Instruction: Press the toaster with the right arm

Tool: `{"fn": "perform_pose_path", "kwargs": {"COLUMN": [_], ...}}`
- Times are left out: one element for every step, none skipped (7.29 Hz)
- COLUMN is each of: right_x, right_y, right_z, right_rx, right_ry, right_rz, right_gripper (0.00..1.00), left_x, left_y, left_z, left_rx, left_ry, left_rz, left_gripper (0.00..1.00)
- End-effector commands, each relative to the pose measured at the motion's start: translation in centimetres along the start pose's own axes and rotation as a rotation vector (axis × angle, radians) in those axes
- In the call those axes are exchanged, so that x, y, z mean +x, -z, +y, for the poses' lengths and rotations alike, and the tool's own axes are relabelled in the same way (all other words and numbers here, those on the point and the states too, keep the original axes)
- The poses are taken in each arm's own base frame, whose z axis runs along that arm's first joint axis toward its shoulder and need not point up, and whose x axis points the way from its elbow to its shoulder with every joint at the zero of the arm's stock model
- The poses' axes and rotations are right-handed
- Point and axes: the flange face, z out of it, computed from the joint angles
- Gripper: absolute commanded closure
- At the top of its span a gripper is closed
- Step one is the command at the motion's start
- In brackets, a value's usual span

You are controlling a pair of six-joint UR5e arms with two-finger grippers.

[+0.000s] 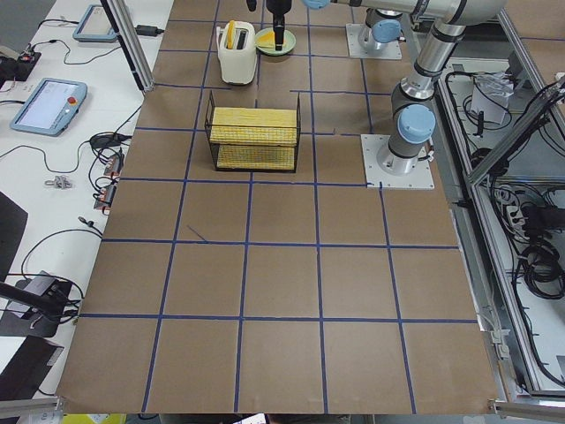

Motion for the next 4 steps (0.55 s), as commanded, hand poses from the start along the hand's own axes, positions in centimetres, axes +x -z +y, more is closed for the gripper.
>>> {"fn": "perform_pose_path", "kwargs": {"right_x": [-0.94,-0.72,-0.54,-0.67], "right_y": [0.22,0.53,0.87,0.88], "right_z": [0.99,0.86,1.55,1.76], "right_rx": [0.011,0.011,-0.015,-0.019], "right_ry": [-0.095,-0.094,-0.096,-0.139], "right_rz": [0.009,0.025,0.071,0.069], "right_gripper": [0.02,0.01,0.01,0.01], "left_x": [0.0,0.0,0.0,0.0], "left_y": [-0.02,-0.02,-0.02,-0.02], "left_z": [-0.02,-0.02,-0.02,-0.02], "left_rx": [-0.001,-0.001,-0.001,-0.001], "left_ry": [0.0,0.0,0.0,0.0], "left_rz": [0.0,0.0,0.0,0.0], "left_gripper": [0.0,0.0,0.0,0.0]}}
